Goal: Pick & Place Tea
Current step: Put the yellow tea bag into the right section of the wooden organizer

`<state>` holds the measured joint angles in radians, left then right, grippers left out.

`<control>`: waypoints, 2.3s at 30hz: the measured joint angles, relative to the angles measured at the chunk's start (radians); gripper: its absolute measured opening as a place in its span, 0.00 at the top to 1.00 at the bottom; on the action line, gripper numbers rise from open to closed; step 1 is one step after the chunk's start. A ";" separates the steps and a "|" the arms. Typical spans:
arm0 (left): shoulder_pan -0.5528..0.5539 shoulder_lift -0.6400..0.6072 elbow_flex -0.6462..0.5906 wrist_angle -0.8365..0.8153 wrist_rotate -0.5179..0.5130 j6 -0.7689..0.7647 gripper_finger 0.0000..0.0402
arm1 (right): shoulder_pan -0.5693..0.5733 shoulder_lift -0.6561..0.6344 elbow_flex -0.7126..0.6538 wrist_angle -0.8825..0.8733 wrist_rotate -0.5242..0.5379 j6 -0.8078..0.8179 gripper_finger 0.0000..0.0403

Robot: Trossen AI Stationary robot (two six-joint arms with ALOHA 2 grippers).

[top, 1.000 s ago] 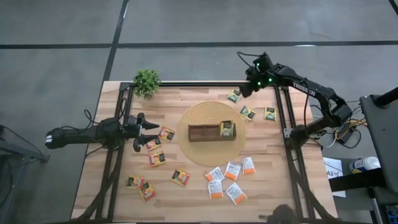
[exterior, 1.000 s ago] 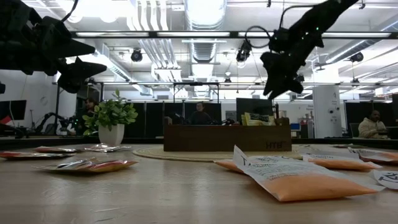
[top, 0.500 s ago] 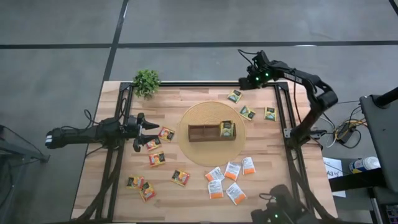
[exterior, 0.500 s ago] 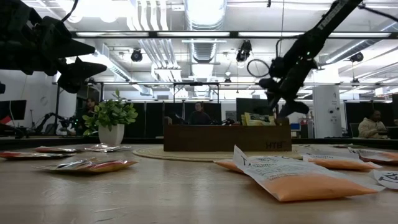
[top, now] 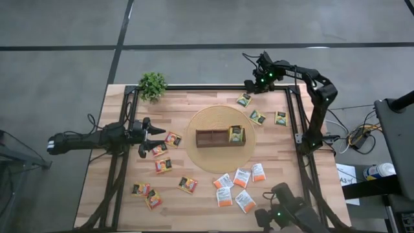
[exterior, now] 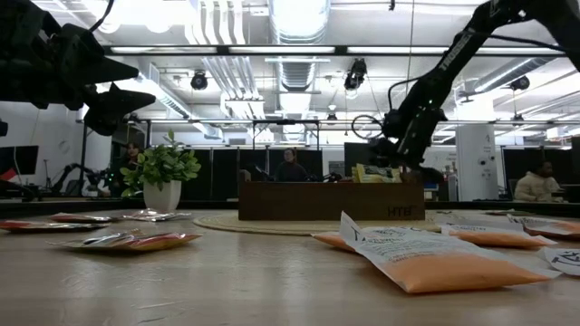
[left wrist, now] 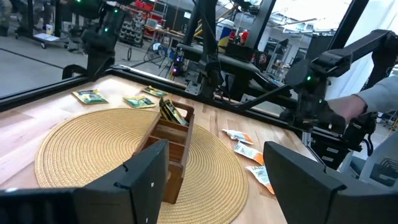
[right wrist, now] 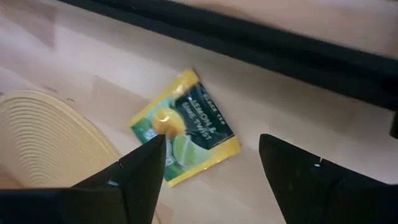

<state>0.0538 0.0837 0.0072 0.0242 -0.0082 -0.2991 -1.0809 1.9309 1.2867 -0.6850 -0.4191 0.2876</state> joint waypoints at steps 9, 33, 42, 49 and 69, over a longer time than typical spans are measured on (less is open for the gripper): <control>0.000 0.000 0.000 0.000 0.000 0.000 0.36 | 0.007 0.079 0.006 -0.040 -0.018 -0.027 0.42; 0.000 0.000 0.000 -0.001 0.000 0.000 0.36 | 0.127 0.081 0.031 -0.015 0.068 -0.002 0.47; 0.000 0.000 0.000 -0.001 0.000 0.000 0.36 | 0.129 0.082 0.027 -0.027 0.159 -0.085 0.78; 0.000 0.000 0.000 -0.001 0.000 0.000 0.36 | 0.129 0.079 0.027 -0.038 0.180 -0.132 0.97; 0.000 0.000 0.000 -0.001 0.000 0.000 0.36 | 0.191 -0.321 0.016 -0.145 0.044 -0.570 0.98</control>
<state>0.0540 0.0841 0.0072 0.0231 -0.0082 -0.2989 -0.8900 1.6099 1.3025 -0.8296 -0.3753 -0.2822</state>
